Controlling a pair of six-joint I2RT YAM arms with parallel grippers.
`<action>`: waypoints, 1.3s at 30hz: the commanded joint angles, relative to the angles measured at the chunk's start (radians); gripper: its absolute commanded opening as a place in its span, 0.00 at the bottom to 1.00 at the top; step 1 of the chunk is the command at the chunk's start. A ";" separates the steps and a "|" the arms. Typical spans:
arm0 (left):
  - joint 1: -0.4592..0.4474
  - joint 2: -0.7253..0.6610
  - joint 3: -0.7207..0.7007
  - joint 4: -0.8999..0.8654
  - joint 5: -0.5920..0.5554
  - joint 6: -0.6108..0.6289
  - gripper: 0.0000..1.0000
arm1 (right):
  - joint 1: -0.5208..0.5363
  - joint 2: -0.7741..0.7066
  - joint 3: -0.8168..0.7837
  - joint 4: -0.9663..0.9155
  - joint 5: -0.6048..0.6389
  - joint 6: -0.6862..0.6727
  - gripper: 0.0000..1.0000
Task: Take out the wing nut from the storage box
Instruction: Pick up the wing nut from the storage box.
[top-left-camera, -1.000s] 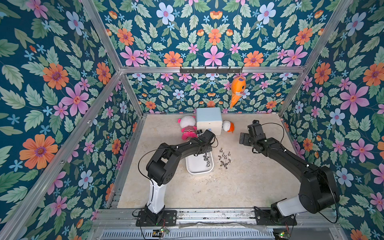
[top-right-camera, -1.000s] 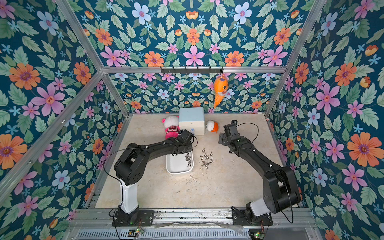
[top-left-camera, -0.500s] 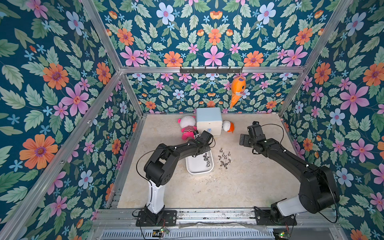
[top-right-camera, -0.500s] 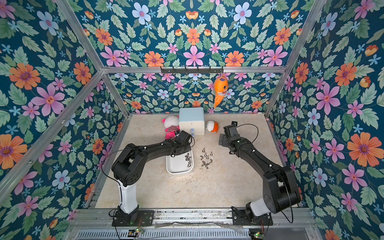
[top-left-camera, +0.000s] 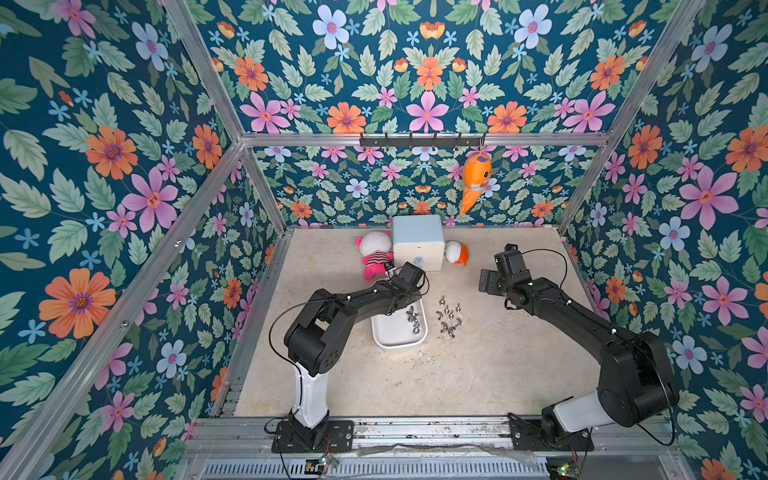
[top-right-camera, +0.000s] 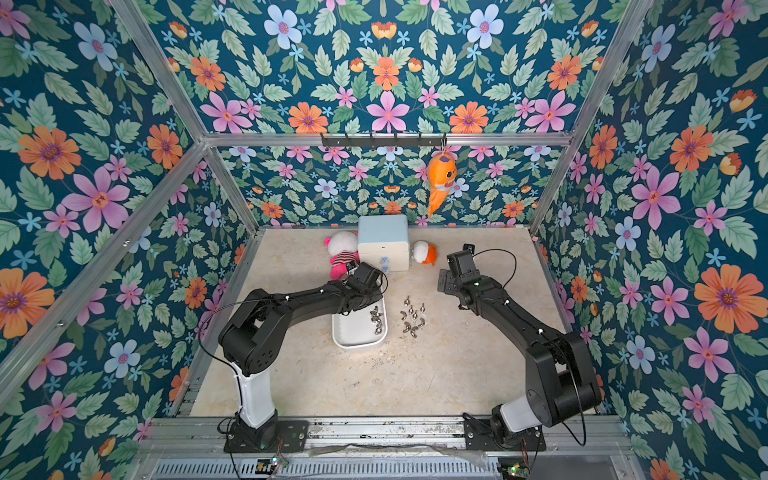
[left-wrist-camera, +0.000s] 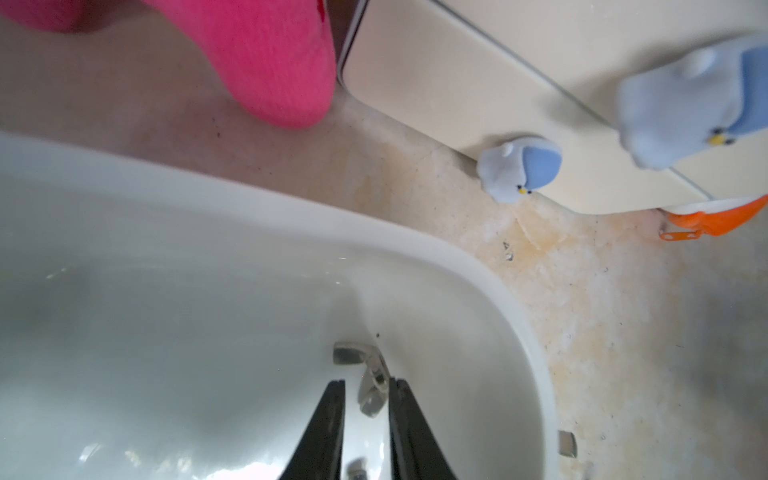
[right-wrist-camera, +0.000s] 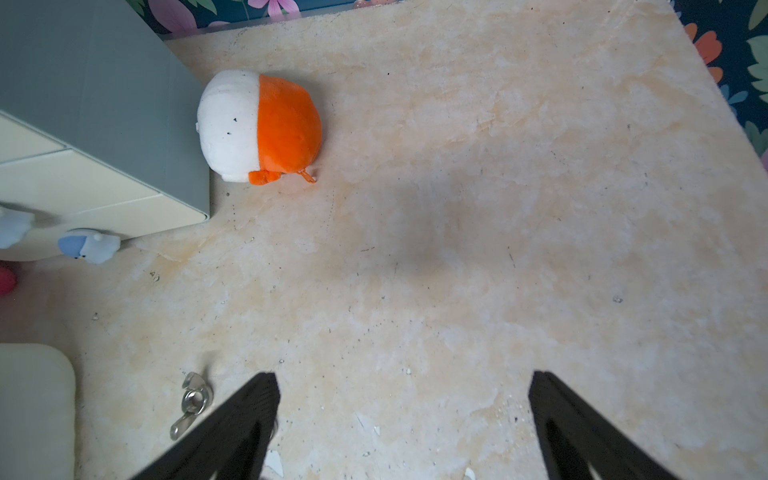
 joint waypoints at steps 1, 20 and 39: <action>0.000 0.005 -0.005 0.027 0.000 -0.017 0.26 | 0.001 -0.003 -0.006 0.023 -0.006 0.011 0.99; 0.003 0.090 0.077 -0.057 0.019 -0.019 0.25 | 0.000 0.002 -0.006 0.027 -0.008 0.011 0.99; 0.007 0.110 0.084 -0.083 0.056 0.008 0.11 | 0.001 0.006 0.011 0.025 -0.010 0.008 0.99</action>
